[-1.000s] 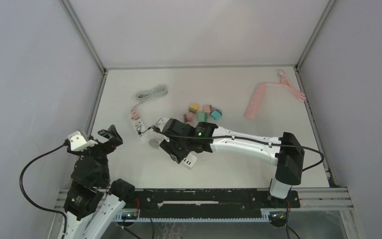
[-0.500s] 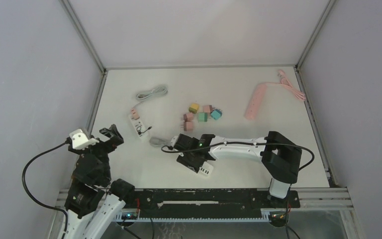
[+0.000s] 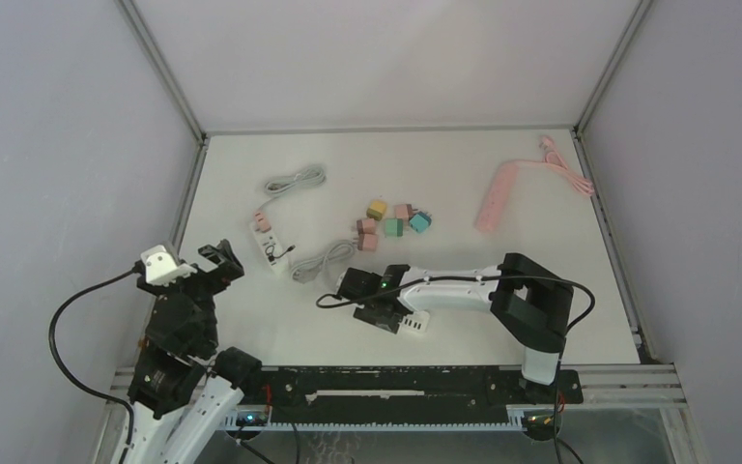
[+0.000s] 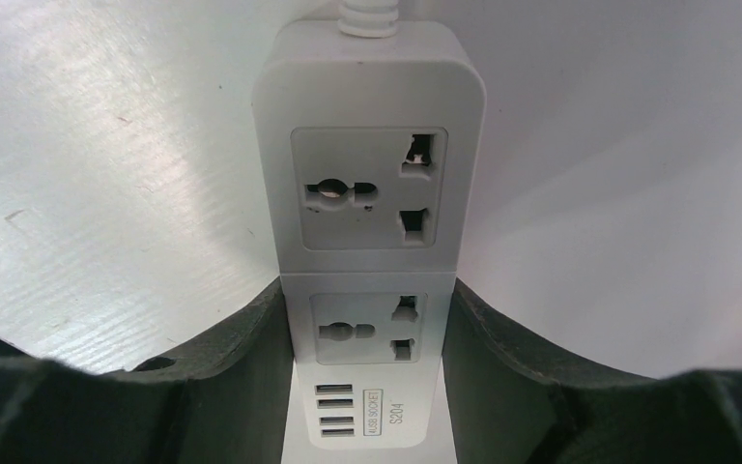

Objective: Insert the plug
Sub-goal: Place the socket at the center of the board.

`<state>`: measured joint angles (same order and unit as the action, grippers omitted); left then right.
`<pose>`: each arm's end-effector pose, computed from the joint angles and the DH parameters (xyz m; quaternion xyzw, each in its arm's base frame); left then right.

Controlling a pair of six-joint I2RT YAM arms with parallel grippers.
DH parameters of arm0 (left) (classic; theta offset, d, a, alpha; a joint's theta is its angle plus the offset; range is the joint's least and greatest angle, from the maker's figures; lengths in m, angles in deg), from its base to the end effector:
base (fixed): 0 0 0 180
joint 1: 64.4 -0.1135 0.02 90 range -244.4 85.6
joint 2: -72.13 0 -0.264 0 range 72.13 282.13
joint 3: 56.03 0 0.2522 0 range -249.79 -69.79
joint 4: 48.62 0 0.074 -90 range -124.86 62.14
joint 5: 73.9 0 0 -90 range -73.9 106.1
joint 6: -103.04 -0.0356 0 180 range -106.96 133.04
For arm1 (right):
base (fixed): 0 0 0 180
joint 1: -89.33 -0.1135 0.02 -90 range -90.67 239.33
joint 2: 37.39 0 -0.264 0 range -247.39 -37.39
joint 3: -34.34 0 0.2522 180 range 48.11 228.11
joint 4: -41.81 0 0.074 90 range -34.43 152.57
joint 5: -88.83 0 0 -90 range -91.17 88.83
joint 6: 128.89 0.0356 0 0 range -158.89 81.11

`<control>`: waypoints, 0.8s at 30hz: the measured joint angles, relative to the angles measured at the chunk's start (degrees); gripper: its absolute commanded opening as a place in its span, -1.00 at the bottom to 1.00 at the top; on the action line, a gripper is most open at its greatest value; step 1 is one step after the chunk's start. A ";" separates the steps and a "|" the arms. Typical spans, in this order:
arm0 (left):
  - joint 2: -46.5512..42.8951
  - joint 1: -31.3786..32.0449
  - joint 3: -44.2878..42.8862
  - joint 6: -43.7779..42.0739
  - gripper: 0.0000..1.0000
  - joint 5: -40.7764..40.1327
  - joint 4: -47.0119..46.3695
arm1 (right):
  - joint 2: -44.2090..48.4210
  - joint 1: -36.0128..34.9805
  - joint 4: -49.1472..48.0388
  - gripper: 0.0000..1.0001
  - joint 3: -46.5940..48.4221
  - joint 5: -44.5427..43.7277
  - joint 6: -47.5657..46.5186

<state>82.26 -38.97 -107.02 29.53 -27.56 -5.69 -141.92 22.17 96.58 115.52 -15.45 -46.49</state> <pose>0.0562 0.0005 0.3213 -0.2053 0.6862 0.0194 0.6975 0.1401 0.3100 0.1629 -0.5889 0.7920 -0.0563 0.1505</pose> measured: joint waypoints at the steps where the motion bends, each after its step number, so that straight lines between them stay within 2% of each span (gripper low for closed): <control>1: 0.15 -0.07 0.00 -0.02 1.00 0.33 0.00 | 0.24 0.13 -0.11 -0.08 -0.28 0.02 -0.02; 4: 0.76 -0.11 0.00 0.00 1.00 0.76 -0.20 | 1.05 0.68 -0.55 0.23 -1.09 0.35 -0.04; 9: 1.88 -0.13 0.00 -0.02 1.00 2.12 -0.48 | 5.77 2.73 -1.53 0.50 -2.12 2.23 0.15; 17: 3.74 -0.28 0.00 -0.04 1.00 5.09 -0.76 | 16.79 13.68 -6.80 0.60 -0.87 5.38 1.68; 24: 4.63 -0.44 0.00 -0.07 1.00 6.49 -0.79 | 13.07 23.41 -8.66 0.60 1.90 3.52 5.86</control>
<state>86.89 -39.41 -107.02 29.47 -21.07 -6.48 -128.85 45.58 87.93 117.42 -11.93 -40.63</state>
